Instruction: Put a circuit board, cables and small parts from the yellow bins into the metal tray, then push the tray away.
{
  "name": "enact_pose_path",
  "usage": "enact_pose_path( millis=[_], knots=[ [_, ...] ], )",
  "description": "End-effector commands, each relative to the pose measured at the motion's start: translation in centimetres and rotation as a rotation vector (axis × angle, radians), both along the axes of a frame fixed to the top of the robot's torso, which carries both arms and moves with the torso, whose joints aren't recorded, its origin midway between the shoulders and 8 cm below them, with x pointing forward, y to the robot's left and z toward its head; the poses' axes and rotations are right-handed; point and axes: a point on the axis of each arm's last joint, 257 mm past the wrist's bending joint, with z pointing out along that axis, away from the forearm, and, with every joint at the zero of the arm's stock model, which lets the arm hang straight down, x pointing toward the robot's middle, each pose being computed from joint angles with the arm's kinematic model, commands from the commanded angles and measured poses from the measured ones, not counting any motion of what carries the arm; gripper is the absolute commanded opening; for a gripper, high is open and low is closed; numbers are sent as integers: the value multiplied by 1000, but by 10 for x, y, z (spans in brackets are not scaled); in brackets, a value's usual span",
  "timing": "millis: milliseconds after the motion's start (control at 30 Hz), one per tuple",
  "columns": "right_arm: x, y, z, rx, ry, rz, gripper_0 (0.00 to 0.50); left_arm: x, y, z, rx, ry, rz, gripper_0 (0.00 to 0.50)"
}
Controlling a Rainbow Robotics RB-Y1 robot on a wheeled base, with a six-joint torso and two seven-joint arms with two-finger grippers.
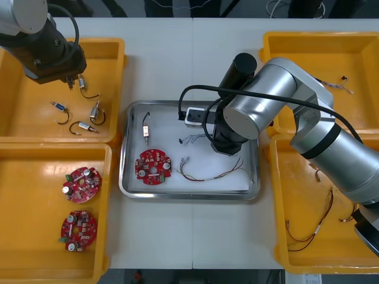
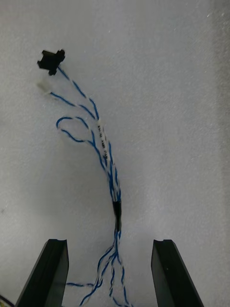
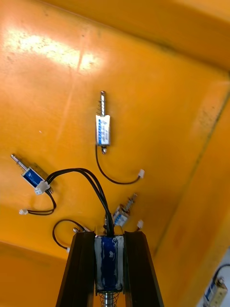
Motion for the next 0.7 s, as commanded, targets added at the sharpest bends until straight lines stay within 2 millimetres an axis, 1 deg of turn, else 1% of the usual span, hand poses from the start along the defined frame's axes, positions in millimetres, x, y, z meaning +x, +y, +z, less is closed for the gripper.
enact_pose_path(
  millis=[33, 67, 233, 267, 333, 467, 567, 667, 700],
  knots=[
    [-4, 17, 41, 31, -42, -3, 500, -12, 10, 18, 17, -32, -9, 0],
    [-6, 16, 42, 30, -40, -7, 500, -13, 8, 19, 17, -35, -13, 0],
    [-18, 5, 64, 16, -35, -34, 500, -21, -5, 19, 0, -42, -38, 0],
    [-20, 3, 65, 11, -30, -38, 500, -21, -6, 20, 0, -43, -39, 0],
    [-26, -5, 73, 3, -23, -60, 500, -24, -9, 21, -6, -41, -40, 0],
    [-34, -22, 84, -15, -2, -103, 500, -25, -13, 23, -16, -43, -44, 0],
    [-31, -26, 98, 19, -21, -131, 500, -25, -15, 23, -23, -44, -45, 0],
    [-24, -32, 116, 74, -50, -169, 500, -26, -23, 25, -32, -52, -57, 0],
    [-22, -34, 119, 84, -55, -178, 500, -26, -24, 26, -35, -55, -56, 0]
  ],
)
